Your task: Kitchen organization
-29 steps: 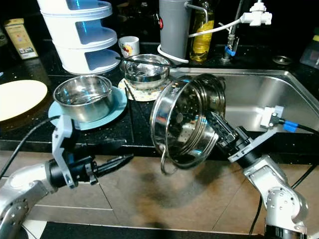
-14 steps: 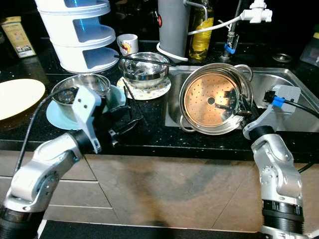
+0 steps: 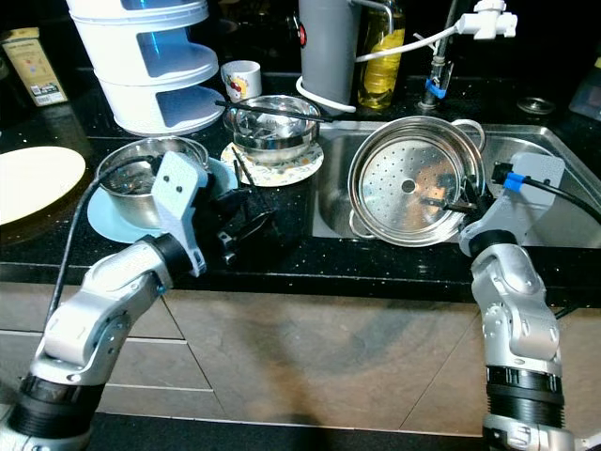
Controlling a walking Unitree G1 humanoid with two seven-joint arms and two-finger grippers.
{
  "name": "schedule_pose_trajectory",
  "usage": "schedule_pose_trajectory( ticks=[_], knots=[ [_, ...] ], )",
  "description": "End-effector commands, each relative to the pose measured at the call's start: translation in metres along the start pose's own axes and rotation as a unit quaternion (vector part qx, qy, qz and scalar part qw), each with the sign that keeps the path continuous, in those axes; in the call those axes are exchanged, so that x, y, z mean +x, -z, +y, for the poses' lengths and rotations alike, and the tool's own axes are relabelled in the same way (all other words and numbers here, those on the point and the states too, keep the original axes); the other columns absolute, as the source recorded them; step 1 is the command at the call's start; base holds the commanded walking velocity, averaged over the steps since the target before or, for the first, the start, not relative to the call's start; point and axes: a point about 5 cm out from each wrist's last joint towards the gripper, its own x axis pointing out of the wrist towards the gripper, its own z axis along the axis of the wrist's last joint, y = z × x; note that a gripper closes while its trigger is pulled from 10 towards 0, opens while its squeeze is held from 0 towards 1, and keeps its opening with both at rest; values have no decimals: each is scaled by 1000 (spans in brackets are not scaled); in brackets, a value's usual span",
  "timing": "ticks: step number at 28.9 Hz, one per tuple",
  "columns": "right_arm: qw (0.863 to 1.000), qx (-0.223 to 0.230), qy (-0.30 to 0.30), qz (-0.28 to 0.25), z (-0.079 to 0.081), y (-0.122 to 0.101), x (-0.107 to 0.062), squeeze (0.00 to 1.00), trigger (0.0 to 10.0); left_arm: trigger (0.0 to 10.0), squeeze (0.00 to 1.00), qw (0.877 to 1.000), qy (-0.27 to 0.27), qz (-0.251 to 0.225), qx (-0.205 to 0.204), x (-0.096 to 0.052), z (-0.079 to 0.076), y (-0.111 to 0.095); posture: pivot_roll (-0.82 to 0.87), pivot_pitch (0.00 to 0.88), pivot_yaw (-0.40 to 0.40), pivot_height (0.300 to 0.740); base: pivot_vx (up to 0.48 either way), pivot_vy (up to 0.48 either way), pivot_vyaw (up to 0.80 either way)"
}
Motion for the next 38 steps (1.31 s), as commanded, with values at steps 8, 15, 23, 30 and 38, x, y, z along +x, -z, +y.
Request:
schedule_pose_trajectory(
  ticks=[8,15,23,30,38],
  knots=[
    [1000,-17,0,-25,6,-6,3,0,10000,10000,0,1000,-12,-23,0,4,2,-7,-86,146,-14,740,0,0,0],
    [1000,-15,2,-27,7,-6,3,0,10000,10000,0,1000,-10,-28,-2,3,2,-8,-86,140,-14,740,234,0,0],
    [999,-16,2,-28,7,-6,2,0,10000,10000,0,1000,-5,-30,-5,2,1,-8,-87,130,-13,740,310,0,0],
    [999,-16,1,-30,8,-7,2,0,10000,10000,0,1000,0,-31,-5,2,0,-9,-87,127,-13,740,346,0,0],
    [999,-13,5,-30,7,-7,1,0,10000,10000,0,1000,11,-28,-4,3,-4,-9,-86,129,-12,740,265,0,0]
  ],
)
